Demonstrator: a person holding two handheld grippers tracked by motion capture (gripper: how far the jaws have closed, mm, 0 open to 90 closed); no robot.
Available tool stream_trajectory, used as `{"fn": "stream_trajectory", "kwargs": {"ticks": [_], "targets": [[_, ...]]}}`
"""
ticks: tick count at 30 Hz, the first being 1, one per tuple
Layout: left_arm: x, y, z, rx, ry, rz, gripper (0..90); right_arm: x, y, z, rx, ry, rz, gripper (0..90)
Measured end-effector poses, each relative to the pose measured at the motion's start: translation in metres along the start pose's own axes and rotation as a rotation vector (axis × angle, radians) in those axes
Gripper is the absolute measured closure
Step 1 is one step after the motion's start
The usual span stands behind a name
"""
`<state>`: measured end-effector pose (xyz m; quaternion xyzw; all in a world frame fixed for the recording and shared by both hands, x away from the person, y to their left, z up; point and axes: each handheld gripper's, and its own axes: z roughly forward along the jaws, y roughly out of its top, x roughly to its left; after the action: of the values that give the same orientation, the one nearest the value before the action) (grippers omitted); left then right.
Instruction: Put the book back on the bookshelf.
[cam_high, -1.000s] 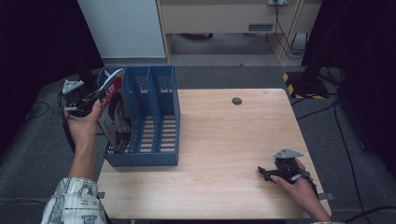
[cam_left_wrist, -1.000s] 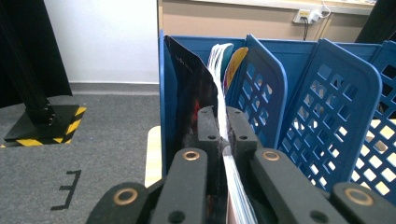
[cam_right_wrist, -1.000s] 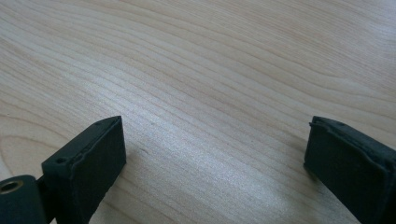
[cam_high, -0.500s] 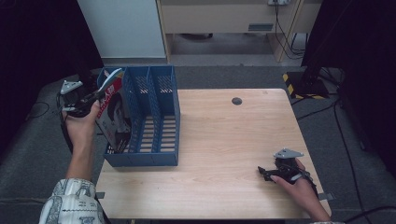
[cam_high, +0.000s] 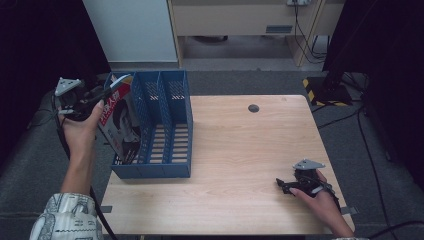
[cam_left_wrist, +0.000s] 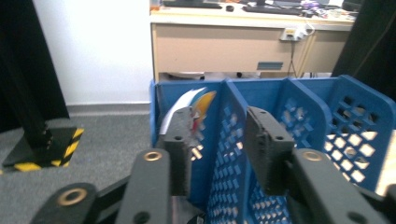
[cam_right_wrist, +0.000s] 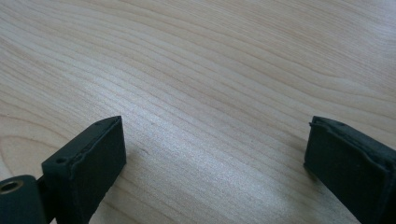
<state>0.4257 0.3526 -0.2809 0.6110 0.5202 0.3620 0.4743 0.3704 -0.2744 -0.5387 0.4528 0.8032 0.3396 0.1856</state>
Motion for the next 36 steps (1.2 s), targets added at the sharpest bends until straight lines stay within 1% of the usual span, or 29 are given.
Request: {"fn": "stream_trajectory", "kwargs": {"ticks": [2,4,6,8,9,12,13,14,17,20,21,22,23,24,25,27,28,30,36], "targets": [[-0.008,0.004,-0.002,-0.011,-0.011,0.020,53.6,0.000,0.000,0.000,0.001,0.001,0.002,5.7],[-0.016,0.006,-0.003,-0.010,-0.027,0.040,48.7,0.000,0.000,0.000,-0.002,0.001,-0.003,5.7],[-0.024,0.008,-0.002,-0.001,-0.043,0.061,44.2,0.000,0.000,0.000,-0.002,0.001,-0.003,5.7],[-0.030,0.008,0.000,0.011,-0.066,0.068,40.6,0.000,0.000,0.000,-0.002,0.001,-0.003,5.7],[-0.033,0.008,0.001,0.013,-0.069,0.074,38.7,0.000,0.000,0.000,-0.002,0.001,-0.003,5.7],[-0.042,0.007,0.006,0.025,-0.088,0.093,34.5,0.000,0.000,0.000,-0.002,0.001,-0.003,5.7],[-0.042,0.007,0.006,0.025,-0.088,0.093,33.3,0.000,0.000,0.000,-0.002,0.001,-0.003,5.7],[-0.048,0.006,0.008,0.032,-0.110,0.100,32.1,0.000,0.000,0.000,-0.002,0.001,-0.004,5.7],[-0.056,0.005,0.012,0.046,-0.131,0.119,29.1,0.000,0.000,0.000,-0.001,0.002,-0.003,5.6],[-0.066,0.003,0.016,0.064,-0.162,0.141,26.2,0.000,0.000,0.000,0.001,0.006,-0.001,5.3],[-0.066,0.003,0.016,0.064,-0.162,0.141,25.0,0.000,0.000,0.000,0.002,0.007,-0.001,5.3],[-0.073,0.001,0.019,0.075,-0.188,0.142,23.8,0.000,0.000,0.000,0.002,0.008,-0.002,5.3],[-0.076,-0.001,0.021,0.080,-0.200,0.148,22.4,0.000,0.000,0.000,0.002,0.009,-0.002,5.2],[-0.076,-0.001,0.021,0.080,-0.200,0.148,21.5,0.000,0.000,0.000,0.002,0.010,-0.004,5.2],[-0.081,-0.004,0.025,0.090,-0.210,0.150,20.8,0.000,0.000,0.000,0.002,0.011,-0.004,5.2],[-0.083,-0.005,0.026,0.092,-0.217,0.150,19.3,0.000,0.000,0.000,0.002,0.011,-0.005,5.2],[-0.088,-0.009,0.030,0.101,-0.235,0.146,16.4,0.000,0.000,0.000,0.001,0.013,-0.011,5.1],[-0.093,-0.013,0.033,0.112,-0.242,0.162,13.5,0.000,0.000,0.000,0.002,0.015,-0.015,5.1],[-0.106,-0.020,0.043,0.133,-0.262,0.162,8.0,0.000,0.000,0.000,0.003,0.018,-0.017,5.1]]}}
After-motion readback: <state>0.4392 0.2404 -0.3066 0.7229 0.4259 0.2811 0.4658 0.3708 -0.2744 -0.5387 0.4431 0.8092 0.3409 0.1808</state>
